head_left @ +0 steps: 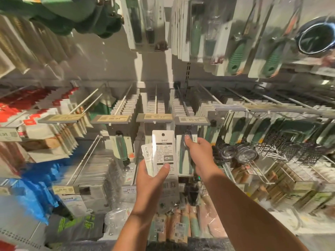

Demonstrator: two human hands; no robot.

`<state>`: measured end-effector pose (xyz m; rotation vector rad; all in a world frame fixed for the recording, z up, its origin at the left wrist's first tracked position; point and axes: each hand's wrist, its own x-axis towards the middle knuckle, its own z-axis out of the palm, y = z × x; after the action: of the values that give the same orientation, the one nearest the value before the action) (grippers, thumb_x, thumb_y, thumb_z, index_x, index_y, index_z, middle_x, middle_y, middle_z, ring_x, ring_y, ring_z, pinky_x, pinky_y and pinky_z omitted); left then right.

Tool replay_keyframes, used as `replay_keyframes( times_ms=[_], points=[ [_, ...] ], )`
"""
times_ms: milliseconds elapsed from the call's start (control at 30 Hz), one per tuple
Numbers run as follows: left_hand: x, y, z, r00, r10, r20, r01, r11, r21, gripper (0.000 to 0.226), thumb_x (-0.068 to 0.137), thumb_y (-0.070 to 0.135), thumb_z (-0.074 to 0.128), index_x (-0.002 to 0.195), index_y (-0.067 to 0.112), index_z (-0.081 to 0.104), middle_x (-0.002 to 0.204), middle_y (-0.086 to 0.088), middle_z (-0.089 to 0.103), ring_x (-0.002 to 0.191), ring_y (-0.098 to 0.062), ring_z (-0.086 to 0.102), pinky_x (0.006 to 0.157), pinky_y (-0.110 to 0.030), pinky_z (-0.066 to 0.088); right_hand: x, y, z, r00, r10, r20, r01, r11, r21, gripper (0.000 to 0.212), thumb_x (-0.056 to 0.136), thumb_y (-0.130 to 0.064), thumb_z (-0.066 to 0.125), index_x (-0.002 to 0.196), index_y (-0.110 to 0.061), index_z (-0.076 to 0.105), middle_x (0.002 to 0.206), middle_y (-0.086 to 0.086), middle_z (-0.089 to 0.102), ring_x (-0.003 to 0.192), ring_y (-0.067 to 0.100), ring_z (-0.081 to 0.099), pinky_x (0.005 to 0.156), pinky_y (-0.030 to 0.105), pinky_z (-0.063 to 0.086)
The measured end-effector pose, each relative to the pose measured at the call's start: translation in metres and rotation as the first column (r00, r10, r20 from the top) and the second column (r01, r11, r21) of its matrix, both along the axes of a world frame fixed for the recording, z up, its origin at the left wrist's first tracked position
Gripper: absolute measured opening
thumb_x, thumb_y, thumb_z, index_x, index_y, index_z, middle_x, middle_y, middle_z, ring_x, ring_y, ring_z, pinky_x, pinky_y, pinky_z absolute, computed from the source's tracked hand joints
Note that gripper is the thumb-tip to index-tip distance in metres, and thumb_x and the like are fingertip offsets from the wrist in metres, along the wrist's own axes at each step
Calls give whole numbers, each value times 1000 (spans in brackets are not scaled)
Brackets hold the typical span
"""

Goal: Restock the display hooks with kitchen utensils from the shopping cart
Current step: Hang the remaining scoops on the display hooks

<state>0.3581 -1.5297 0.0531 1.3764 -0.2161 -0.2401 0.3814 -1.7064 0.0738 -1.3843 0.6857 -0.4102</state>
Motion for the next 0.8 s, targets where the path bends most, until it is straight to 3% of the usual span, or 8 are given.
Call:
replay_keyframes(
  times_ms=[100,167,333,433,500,633,700,800],
  points=[
    [2,-3,-2,998,51,-33,-51,999,-3,44,93,6,74,131,21,59,120,4,76,108,-9,72,86,-23,59,14,-7,-2,999,20,-35,-20,1000,6,76,99,-41,66,160,-11,31,163,6,37,149,29,36,118,44,32],
    [5,-4,-3,993,104,-54,-103,995,17,41,91,6,76,124,25,61,113,8,78,100,-4,73,78,-16,57,22,-10,-2,997,29,-68,-28,999,14,75,100,-35,66,159,-7,30,163,11,37,148,33,37,117,44,33],
    [5,-6,-3,986,150,-77,-148,988,35,41,93,7,75,125,28,61,108,16,77,100,-1,73,86,-21,55,29,-15,0,992,-1,-130,1,1000,-6,66,94,-33,73,143,1,45,136,9,55,130,35,52,105,40,43],
    [4,-7,-6,985,139,-105,-138,990,23,40,95,8,72,128,26,61,108,16,78,99,-1,73,78,-15,56,19,-17,-4,992,4,-129,-10,999,-41,66,96,-42,70,144,-4,46,141,13,54,127,32,52,102,40,41],
    [3,-8,-7,983,122,-134,-122,992,11,41,97,10,70,132,28,60,112,15,77,104,-2,72,84,-21,53,7,-16,-6,996,24,-82,-27,999,-26,64,98,-45,67,146,-9,45,146,9,51,123,26,49,101,39,39],
    [2,-12,-11,980,86,-179,-88,996,-4,41,99,15,66,135,33,60,122,9,75,117,-11,70,104,-38,50,-19,-10,-11,1000,13,20,-13,1000,11,67,99,-43,66,153,-15,38,154,4,43,139,24,45,108,37,38],
    [0,-16,-10,978,73,-193,-79,997,-26,37,99,20,64,133,34,61,123,9,75,118,-14,69,105,-44,50,-28,-4,-10,1000,16,6,-16,998,-67,55,99,-41,65,144,-13,51,138,1,59,124,18,58,104,34,46],
    [-6,-19,-10,982,8,-188,-21,998,-67,32,102,17,61,131,29,61,121,5,76,116,-18,71,99,-43,53,-37,11,-3,981,184,-65,-189,978,-85,36,102,-41,61,123,-13,68,109,0,75,97,15,71,84,34,59]
  ],
)
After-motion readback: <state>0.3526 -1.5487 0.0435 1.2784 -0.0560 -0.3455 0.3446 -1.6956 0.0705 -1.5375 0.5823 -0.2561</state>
